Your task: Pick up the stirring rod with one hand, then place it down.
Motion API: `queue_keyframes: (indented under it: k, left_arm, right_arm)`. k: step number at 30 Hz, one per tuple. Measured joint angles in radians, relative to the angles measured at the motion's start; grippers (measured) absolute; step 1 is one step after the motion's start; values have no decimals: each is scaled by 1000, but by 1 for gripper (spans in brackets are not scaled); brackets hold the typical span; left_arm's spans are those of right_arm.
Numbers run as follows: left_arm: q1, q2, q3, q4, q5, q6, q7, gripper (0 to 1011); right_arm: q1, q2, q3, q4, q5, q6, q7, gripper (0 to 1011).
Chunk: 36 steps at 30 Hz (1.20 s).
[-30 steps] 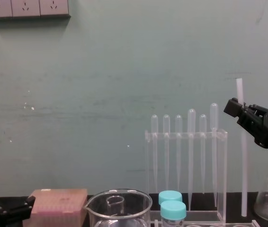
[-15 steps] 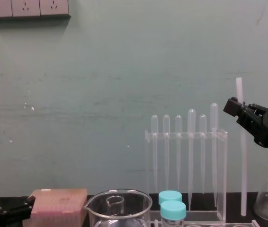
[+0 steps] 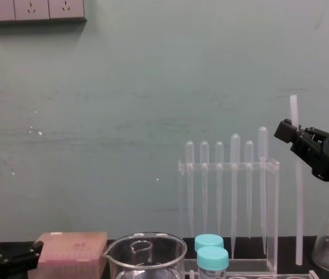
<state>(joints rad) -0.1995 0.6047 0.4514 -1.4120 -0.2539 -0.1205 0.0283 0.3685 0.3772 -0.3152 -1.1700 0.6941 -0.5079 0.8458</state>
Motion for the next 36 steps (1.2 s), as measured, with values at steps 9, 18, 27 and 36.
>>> queue_keyframes:
  k: [9,18,27,36]
  left_arm:
    - [0,0,0,0,0,0,0,1000]
    - [0,0,0,0,0,0,0,1000]
    - [0,0,0,0,0,0,0,1000]
    - [0,0,0,0,0,0,0,1000]
  right_arm:
    - [0,0,0,0,0,0,0,67]
    - [0,0,0,0,0,0,0,67]
    - [0,0,0,0,0,0,0,67]
    - [0,0,0,0,0,0,0,67]
